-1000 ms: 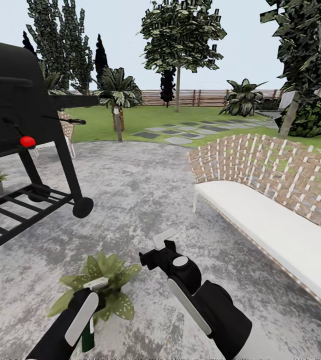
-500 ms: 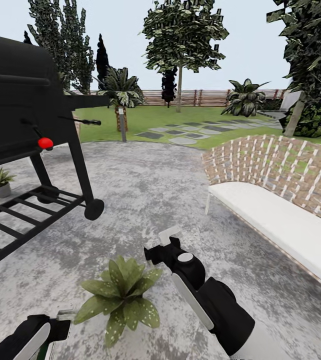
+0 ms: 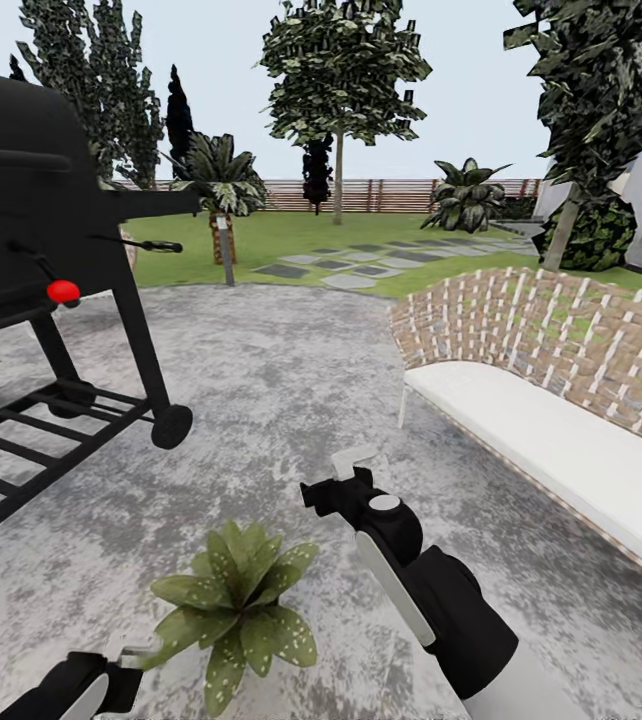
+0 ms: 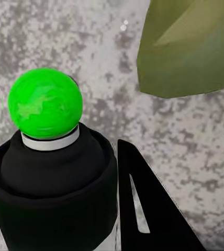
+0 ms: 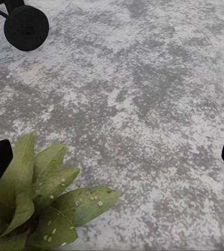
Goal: Pick up the pesticide atomizer in the garden and spray insectifuge to fully cover both potted plants in the garden.
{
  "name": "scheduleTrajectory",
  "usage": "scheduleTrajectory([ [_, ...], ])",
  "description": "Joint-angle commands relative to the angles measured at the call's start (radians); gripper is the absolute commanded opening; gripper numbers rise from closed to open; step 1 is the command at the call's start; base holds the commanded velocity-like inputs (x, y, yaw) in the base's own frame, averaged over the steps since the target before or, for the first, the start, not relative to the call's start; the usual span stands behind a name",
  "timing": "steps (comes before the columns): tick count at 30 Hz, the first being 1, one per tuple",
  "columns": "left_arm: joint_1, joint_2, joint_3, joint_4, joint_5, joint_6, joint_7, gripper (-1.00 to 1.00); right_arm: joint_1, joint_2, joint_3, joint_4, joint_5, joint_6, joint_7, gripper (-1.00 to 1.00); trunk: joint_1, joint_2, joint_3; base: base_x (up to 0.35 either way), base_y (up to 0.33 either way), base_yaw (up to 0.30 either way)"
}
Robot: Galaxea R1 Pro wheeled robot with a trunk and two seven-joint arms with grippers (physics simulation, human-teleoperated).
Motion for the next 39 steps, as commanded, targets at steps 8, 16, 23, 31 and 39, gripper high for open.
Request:
scheduleTrajectory([
  [8, 0.0, 0.0, 0.002, 0.003, -0.001, -0.001, -0.004, -1.0, 0.0, 0.0, 0.004, 0.004, 0.0, -0.001, -0.001, 1.0, 0.0, 0.0, 0.0, -0.126, 0.275, -0.007],
  [16, -0.013, -0.005, -0.001, -0.106, -0.091, 0.018, -0.051, -1.0, 0.0, -0.001, -0.009, 0.0, 0.001, 0.001, 0.0, 1.0, 0.0, 0.0, 0.0, -0.034, 0.052, 0.0],
  [23, -0.013, -0.024, -0.001, -0.26, -0.133, 0.248, -0.061, -1.0, 0.0, 0.0, -0.032, -0.001, 0.001, 0.014, -0.001, 1.0, 0.0, 0.0, 0.0, 0.0, 0.0, -0.135],
  [31, -0.013, -0.038, -0.026, -0.287, -0.136, 0.318, -0.065, -1.0, 0.0, 0.0, -0.033, -0.001, 0.001, 0.014, -0.002, 1.0, 0.0, 0.0, 0.0, 0.0, 0.0, -0.092],
  [39, -0.014, -0.036, -0.026, -0.361, -0.134, 0.348, -0.067, -1.0, 0.0, 0.0, -0.033, -0.001, 0.001, 0.014, -0.002, 1.0, 0.0, 0.0, 0.0, 0.0, 0.0, 0.0],
])
